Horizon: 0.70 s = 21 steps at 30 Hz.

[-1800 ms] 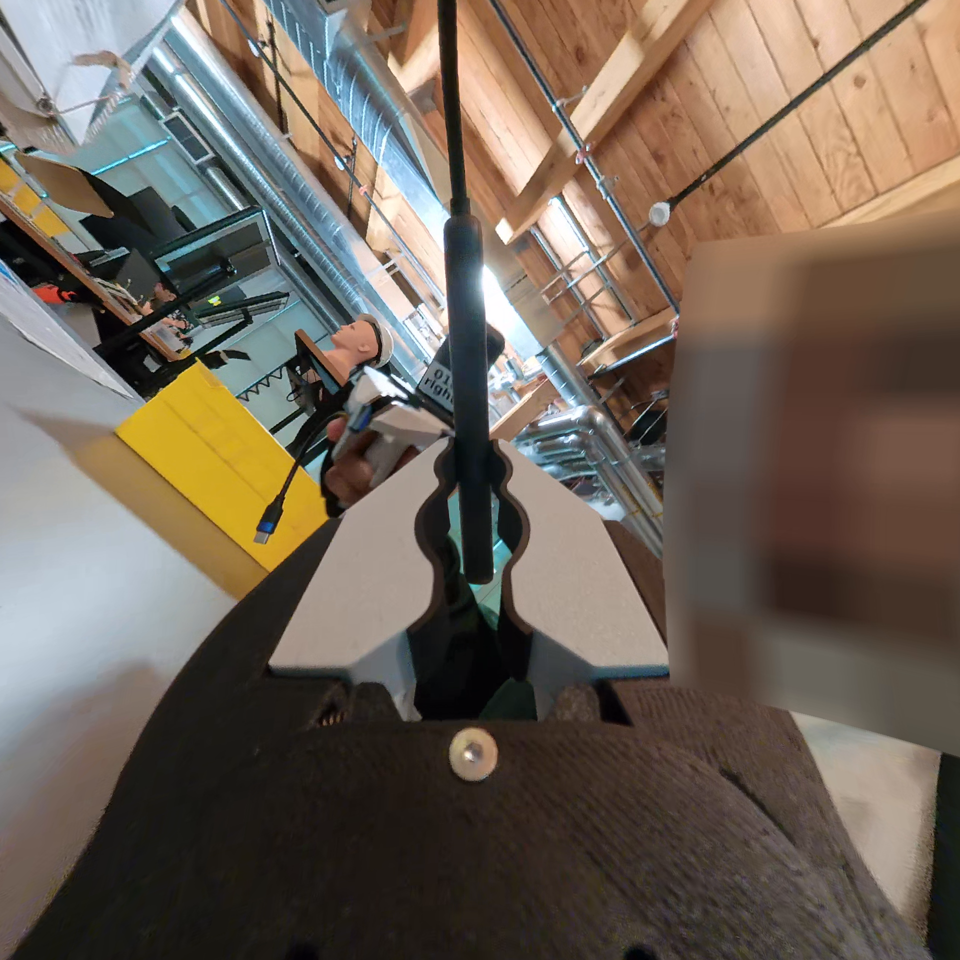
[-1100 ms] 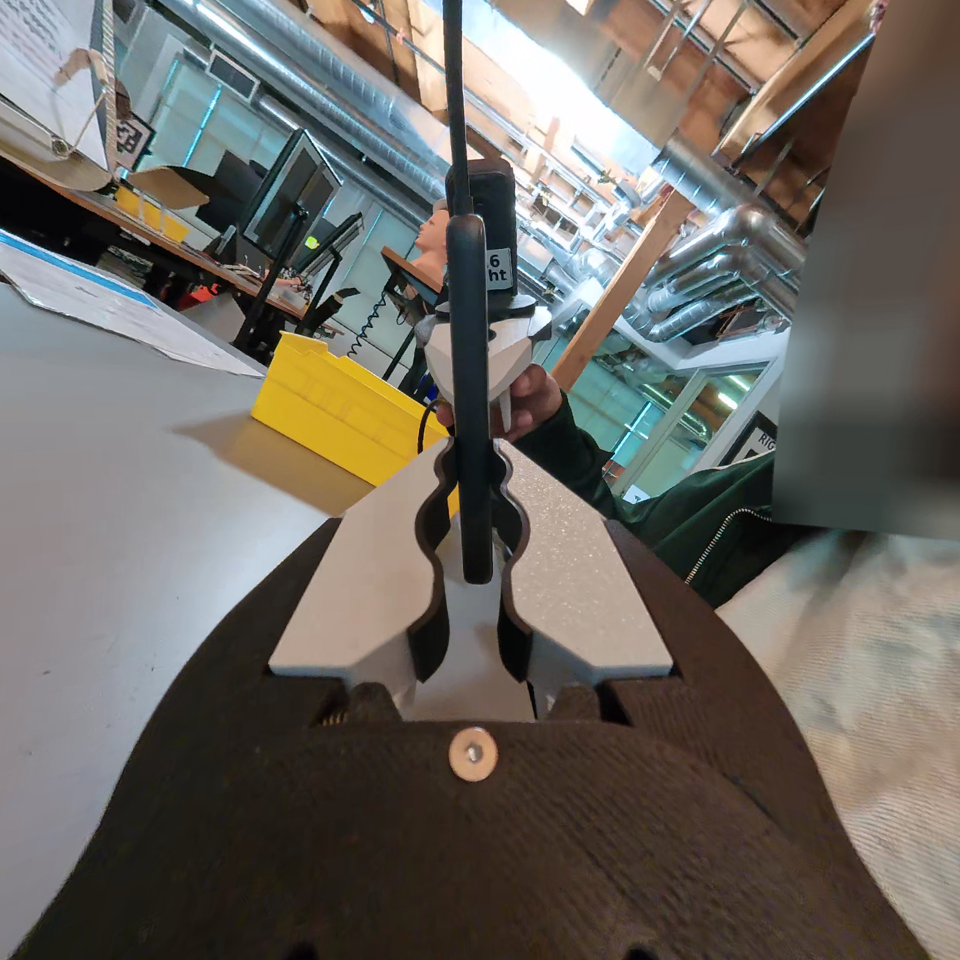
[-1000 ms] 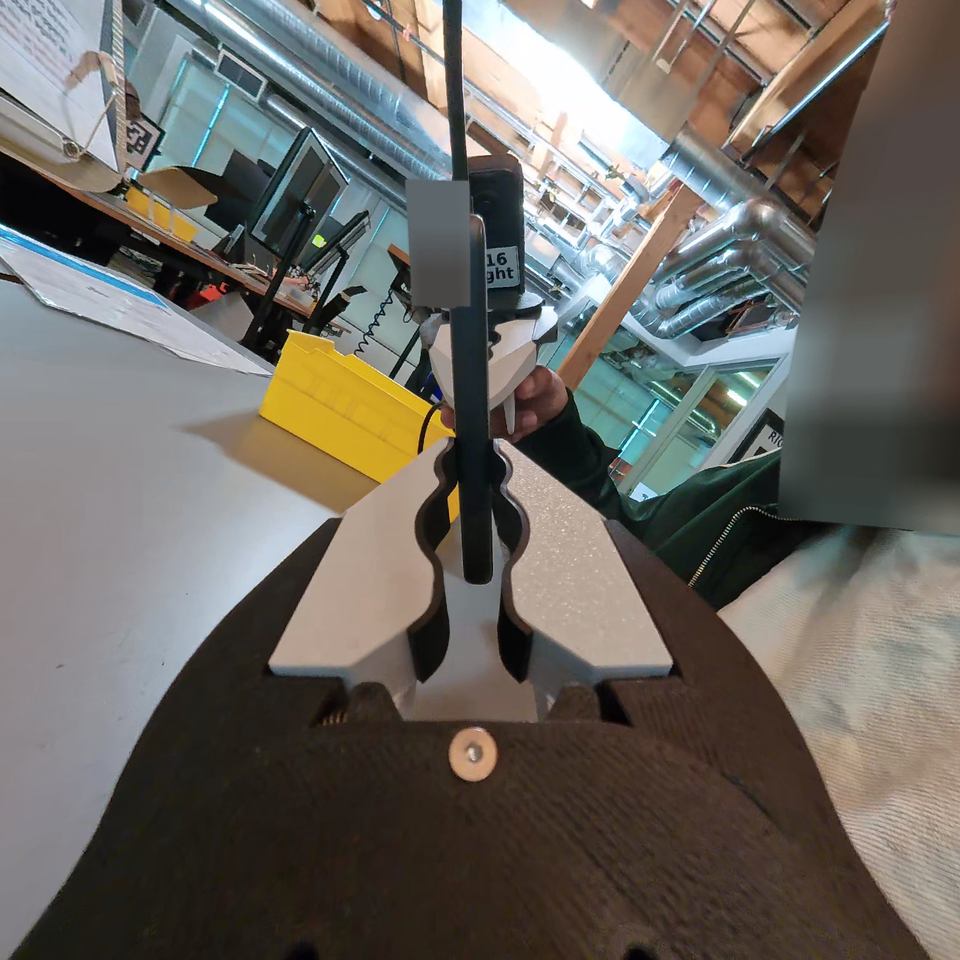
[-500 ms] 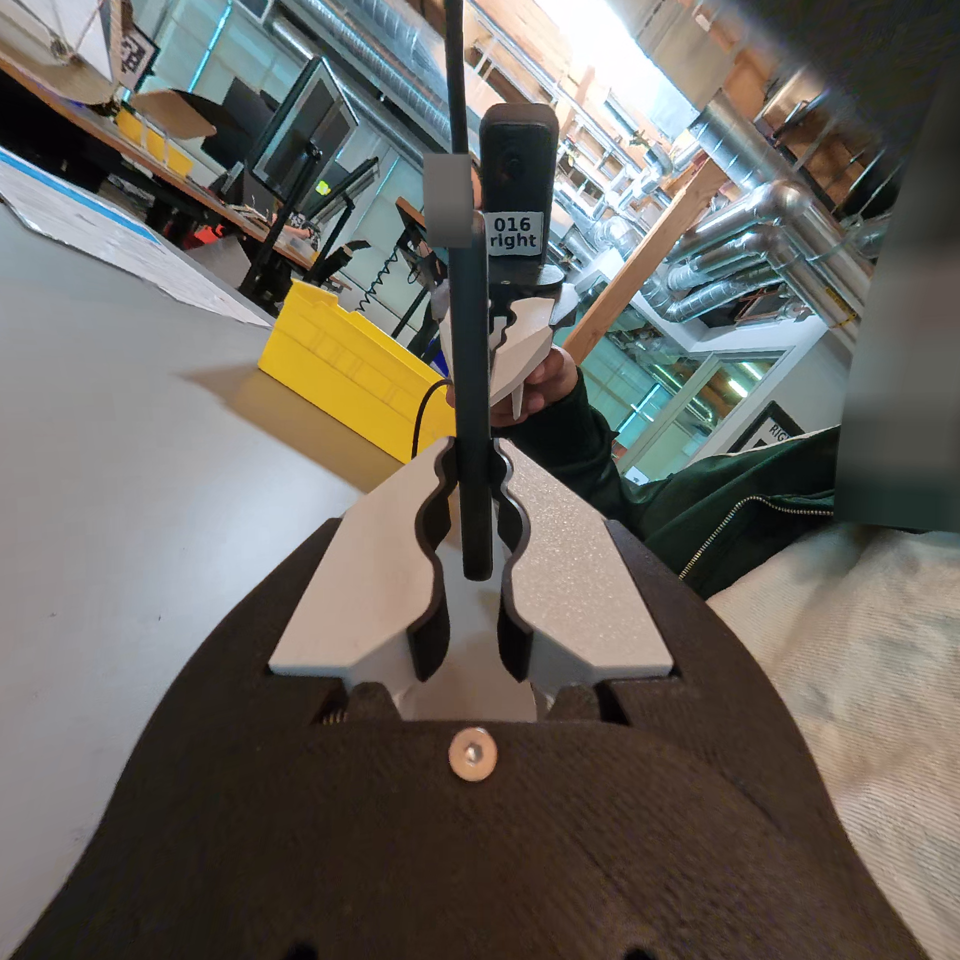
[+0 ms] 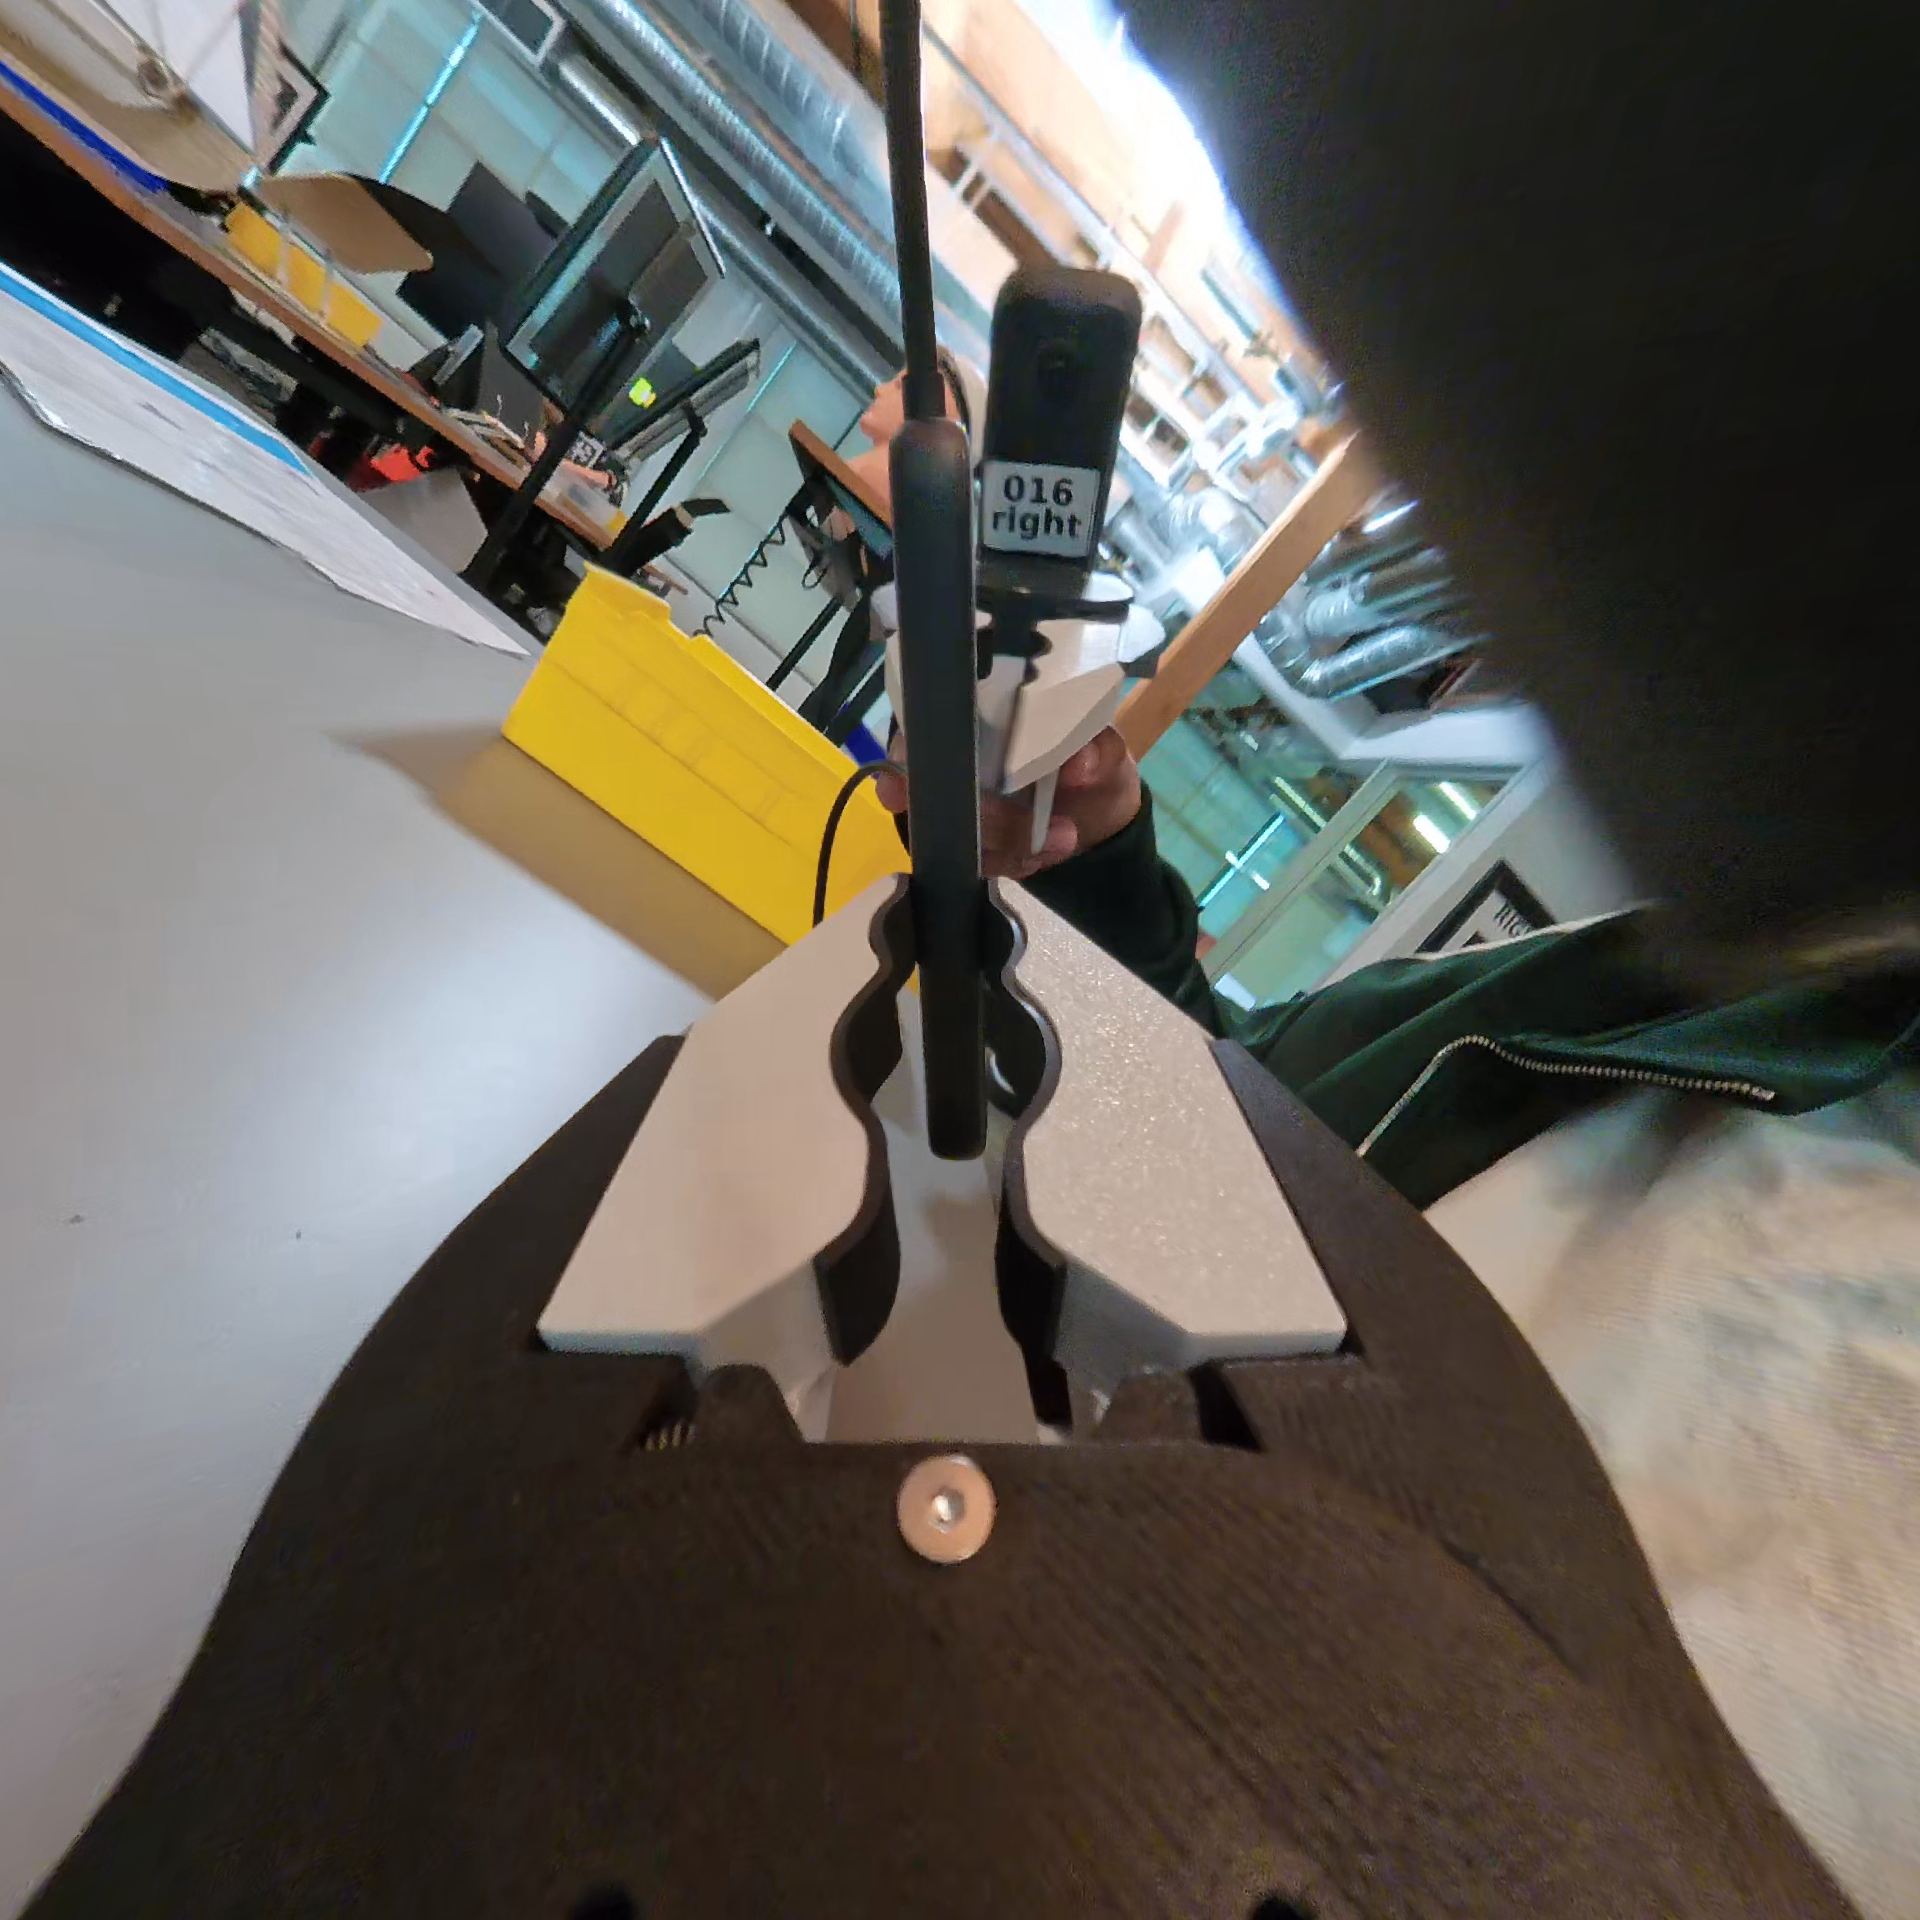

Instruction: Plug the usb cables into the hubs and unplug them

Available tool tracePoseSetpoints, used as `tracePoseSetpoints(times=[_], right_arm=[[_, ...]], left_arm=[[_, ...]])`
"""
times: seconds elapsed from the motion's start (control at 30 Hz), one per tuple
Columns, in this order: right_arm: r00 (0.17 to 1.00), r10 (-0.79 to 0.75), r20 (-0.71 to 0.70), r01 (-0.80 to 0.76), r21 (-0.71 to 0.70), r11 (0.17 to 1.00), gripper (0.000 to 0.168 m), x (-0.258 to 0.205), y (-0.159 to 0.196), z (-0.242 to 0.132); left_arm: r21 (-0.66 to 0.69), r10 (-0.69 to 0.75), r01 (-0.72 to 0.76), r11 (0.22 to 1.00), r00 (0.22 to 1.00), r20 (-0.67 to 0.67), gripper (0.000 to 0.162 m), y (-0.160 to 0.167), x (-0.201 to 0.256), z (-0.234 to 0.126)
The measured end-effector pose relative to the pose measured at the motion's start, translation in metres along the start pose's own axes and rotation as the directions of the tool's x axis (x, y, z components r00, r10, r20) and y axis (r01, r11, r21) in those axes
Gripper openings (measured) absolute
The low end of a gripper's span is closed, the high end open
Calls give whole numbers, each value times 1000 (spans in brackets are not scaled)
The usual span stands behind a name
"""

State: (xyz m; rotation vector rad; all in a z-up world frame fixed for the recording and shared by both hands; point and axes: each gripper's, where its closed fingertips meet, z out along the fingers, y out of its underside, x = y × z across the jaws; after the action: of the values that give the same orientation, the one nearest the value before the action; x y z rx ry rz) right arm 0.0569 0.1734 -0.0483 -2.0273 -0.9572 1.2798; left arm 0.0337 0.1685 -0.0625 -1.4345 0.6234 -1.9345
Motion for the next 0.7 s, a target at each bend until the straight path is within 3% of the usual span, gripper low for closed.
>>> tracePoseSetpoints(times=[0.1, 0.33, 0.7], right_arm=[[999, -53, -11, 53, 86, 995, 17, -4, -16, -7], [982, -164, -95, 178, 157, 971, 20, -5, -32, -16], [929, -304, -211, 331, 111, 937, 23, -3, -32, -12]], left_arm=[[80, -56, 58, 995, 998, -31, 9, -13, 0, -7], [239, -168, 177, 955, 984, -58, 9, -37, -10, -24], [210, -158, 154, 966, 987, 0, 9, -31, -16, -21]])
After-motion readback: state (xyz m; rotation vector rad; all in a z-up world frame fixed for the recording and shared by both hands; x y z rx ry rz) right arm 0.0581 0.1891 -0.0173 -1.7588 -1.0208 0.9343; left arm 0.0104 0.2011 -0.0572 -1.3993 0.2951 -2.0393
